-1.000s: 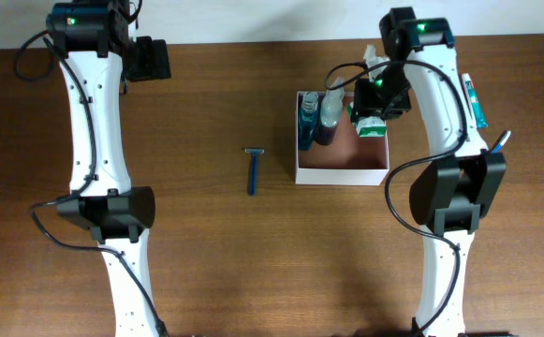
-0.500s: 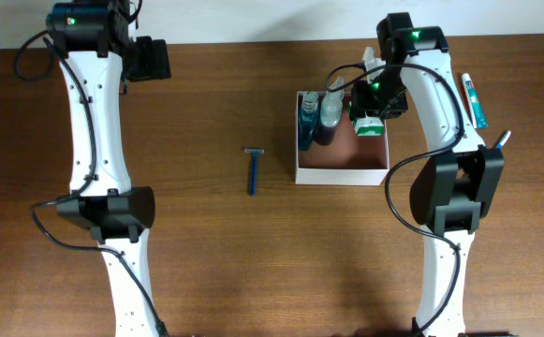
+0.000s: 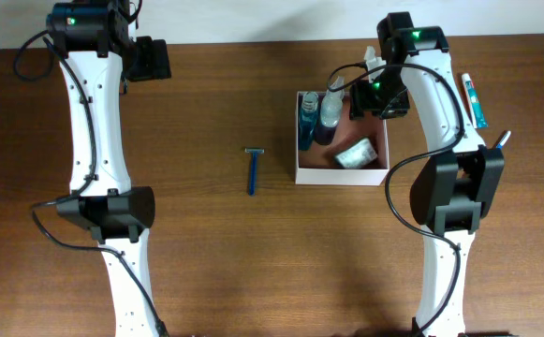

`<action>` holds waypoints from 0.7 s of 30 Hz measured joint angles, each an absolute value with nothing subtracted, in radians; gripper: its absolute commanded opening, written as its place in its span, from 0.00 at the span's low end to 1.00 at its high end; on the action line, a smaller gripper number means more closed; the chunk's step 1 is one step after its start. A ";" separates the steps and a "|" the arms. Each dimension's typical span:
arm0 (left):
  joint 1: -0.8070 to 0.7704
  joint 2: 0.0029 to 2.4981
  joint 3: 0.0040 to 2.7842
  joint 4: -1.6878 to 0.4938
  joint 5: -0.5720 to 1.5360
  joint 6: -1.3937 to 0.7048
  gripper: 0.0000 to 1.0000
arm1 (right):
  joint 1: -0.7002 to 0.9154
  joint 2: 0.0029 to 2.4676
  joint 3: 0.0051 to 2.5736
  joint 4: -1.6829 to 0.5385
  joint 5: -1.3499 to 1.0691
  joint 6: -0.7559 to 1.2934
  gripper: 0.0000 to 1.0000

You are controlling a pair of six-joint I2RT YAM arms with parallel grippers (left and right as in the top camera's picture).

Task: Pack container
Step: 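Lower the soap bar into the box and open the right gripper, then withdraw the right gripper and move it above the Colgate toothpaste tube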

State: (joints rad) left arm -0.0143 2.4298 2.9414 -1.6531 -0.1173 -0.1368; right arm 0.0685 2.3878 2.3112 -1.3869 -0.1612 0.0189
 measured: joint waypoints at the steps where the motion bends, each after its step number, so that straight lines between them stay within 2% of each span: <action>1: -0.014 2.430 2.941 -1.653 -0.117 -0.136 0.99 | 0.067 2.388 2.313 -1.389 -0.161 0.019 0.68; 9: -0.015 2.430 2.941 -1.653 -0.117 -0.136 0.99 | -0.022 2.388 2.555 -1.466 -0.161 0.019 0.70; 15: -0.015 2.430 2.941 -1.653 -0.117 -0.136 0.99 | -0.183 2.384 2.817 -1.600 -0.157 0.019 0.88; 17: -0.015 2.430 2.941 -1.654 -0.117 -0.137 0.99 | -0.233 2.383 2.869 -1.650 -0.154 0.019 0.99; 21: -0.014 2.430 2.941 -1.654 -0.117 -0.137 0.99 | -0.330 2.376 2.913 -1.692 -0.154 0.027 0.99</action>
State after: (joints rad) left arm -0.0143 2.4298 2.9414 -1.6535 -0.1173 -0.1368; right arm -0.3302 2.3756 2.9131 -1.6924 -0.1535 0.0265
